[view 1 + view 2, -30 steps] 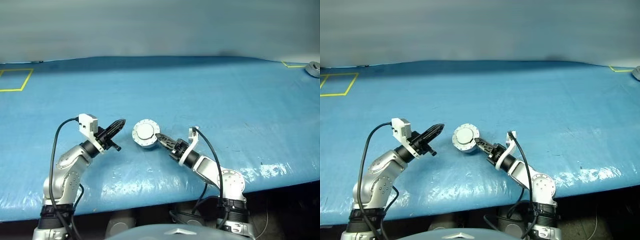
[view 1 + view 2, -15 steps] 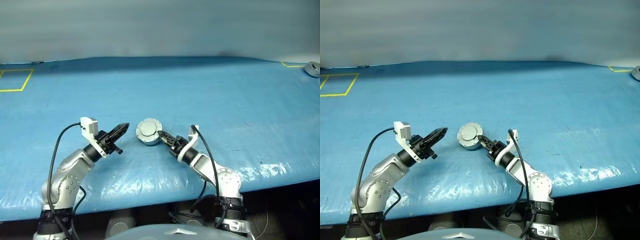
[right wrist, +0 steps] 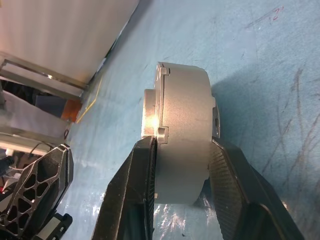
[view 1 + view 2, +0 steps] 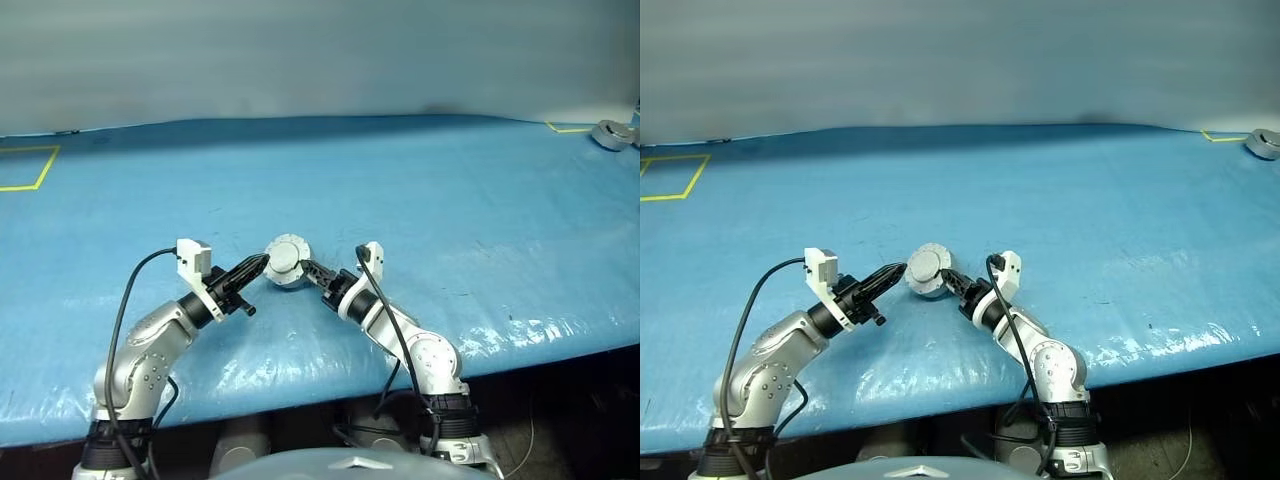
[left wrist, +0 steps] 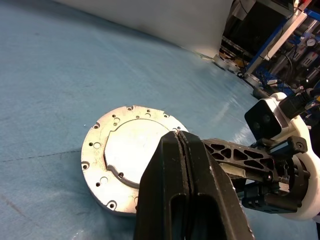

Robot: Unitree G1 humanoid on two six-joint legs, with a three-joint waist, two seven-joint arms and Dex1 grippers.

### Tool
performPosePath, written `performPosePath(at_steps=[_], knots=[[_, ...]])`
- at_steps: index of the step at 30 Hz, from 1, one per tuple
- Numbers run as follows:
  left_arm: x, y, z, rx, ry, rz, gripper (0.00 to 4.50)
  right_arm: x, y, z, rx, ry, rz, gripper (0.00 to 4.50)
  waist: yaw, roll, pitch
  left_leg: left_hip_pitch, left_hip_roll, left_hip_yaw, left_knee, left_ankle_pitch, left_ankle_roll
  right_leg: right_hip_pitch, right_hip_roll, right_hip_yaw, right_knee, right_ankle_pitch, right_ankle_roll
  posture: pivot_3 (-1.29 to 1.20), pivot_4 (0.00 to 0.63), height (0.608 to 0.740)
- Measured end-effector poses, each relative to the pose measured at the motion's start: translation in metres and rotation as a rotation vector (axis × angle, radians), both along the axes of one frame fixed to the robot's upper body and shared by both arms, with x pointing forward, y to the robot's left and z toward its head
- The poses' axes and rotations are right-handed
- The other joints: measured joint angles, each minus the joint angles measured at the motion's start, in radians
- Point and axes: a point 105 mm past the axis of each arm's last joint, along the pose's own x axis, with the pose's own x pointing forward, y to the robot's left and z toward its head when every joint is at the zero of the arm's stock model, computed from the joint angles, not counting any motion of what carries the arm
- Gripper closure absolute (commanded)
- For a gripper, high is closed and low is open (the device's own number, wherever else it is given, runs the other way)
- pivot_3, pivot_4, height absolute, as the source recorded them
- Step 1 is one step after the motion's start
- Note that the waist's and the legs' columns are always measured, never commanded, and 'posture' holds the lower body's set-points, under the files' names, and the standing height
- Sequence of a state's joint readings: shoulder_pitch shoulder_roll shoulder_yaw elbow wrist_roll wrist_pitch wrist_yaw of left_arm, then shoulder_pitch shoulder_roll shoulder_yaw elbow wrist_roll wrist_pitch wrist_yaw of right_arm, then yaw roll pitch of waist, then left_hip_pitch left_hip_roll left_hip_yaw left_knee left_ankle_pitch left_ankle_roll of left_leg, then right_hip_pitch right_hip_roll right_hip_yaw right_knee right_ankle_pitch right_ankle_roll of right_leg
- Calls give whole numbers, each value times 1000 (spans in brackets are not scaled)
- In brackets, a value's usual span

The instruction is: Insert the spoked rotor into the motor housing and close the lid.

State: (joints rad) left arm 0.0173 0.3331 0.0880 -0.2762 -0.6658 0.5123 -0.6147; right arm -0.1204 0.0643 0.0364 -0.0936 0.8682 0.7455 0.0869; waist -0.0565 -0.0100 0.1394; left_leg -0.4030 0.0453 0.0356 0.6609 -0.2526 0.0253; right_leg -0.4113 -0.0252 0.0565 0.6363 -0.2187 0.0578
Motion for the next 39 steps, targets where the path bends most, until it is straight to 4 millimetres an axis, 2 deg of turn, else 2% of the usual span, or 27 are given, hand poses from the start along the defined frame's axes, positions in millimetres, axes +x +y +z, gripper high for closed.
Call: performPosePath(at_steps=[11, 16, 20, 24, 27, 34, 39], knots=[[-1, -5, -2, 17, -16, -22, 4500, 5, 0, 1, -82, -73, -47, 3248, 1, 0, 0, 5, 0, 0, 0, 0, 0, -2, -4, 5, 0, 0, 0, 0, 150, 740], [-1, -4, -4, 19, -17, -18, 4500, 2, -2, -1, -59, -78, -52, 3248, 4, 0, 0, 4, 0, 1, 0, 0, 0, -2, -4, 5, -1, 0, 0, 0, 150, 740], [-1, -3, -5, 26, -17, -18, 4500, 1, -6, -5, 37, -18, -57, 3248, 7, 0, 0, 4, 0, 1, -2, 0, 0, -2, -4, 5, -2, 0, 0, 0, 150, 740], [-1, -3, -6, 30, -18, -21, 4500, -5, -17, -11, 282, 136, -49, 3248, 12, 0, 0, -1, 0, 1, -4, 0, 0, -1, -4, 5, -4, 2, -3, 0, 150, 740], [-2, -4, -6, 15, -13, -32, 4500, -7, -23, -10, 401, 186, -46, 3248, 12, 0, 0, -9, 0, 0, -4, 0, 0, -8, -2, 4, -5, 3, -3, 0, 150, 740], [-10, -7, -1, -63, 6, -118, 4500, -10, -27, -6, 499, 186, -30, 3248, 14, 0, 1, -17, -1, 0, -5, 0, 0, -16, -1, 4, -5, 3, 0, 0, 150, 740], [-7, 13, 11, -166, 12, -45, 4500, -13, -26, -4, 525, 176, -12, 3248, 12, 0, 2, -17, -1, 0, -4, 0, 0, -16, 0, 4, -5, 3, 0, 0, 150, 740]])
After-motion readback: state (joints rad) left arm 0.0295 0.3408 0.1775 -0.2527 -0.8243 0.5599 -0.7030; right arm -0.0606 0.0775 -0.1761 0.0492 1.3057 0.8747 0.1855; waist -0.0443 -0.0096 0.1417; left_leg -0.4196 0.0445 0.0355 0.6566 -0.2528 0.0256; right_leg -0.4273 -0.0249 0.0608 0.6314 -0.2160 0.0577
